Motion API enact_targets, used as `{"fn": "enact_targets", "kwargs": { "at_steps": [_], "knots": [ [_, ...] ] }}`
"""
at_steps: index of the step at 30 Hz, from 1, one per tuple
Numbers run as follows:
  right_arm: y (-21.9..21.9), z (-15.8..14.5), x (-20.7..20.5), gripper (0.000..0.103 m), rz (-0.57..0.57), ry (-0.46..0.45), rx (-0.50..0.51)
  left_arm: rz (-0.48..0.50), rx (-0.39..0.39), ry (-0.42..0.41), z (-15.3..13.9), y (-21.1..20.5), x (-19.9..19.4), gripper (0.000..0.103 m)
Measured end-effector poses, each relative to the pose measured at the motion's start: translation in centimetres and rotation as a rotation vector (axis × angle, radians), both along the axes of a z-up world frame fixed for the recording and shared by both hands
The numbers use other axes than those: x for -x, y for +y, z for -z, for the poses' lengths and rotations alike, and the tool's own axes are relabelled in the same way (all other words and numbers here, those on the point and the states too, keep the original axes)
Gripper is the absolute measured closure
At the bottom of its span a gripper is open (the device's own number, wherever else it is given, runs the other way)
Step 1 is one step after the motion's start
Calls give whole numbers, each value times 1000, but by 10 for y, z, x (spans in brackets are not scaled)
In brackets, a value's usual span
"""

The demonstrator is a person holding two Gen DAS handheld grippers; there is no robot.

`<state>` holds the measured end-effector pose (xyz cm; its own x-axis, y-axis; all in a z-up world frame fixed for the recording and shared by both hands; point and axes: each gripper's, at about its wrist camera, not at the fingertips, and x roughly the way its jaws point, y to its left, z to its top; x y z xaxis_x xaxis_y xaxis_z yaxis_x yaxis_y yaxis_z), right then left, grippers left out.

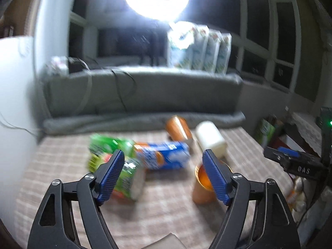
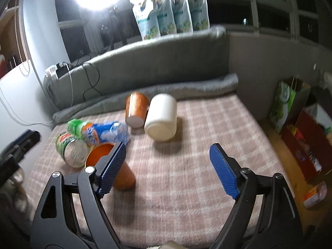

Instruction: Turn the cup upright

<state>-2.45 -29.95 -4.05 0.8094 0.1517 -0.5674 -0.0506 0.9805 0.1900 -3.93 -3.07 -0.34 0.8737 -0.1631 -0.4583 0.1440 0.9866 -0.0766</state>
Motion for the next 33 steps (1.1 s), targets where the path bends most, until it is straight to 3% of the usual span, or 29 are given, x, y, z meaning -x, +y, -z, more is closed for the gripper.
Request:
{"fn": "enact_targets", "kwargs": {
  "at_steps": [6, 12, 33],
  "knots": [
    [13, -20, 7, 6, 66, -146, 110, -101, -9, -107, -18, 15, 8, 21],
    [26, -35, 10, 0, 94, -236, 170, -147, 1, -133, -26, 24, 7, 18],
    [33, -41, 9, 0, 94, -262, 177, -146, 21, -109, -27, 30, 6, 18]
  ]
}}
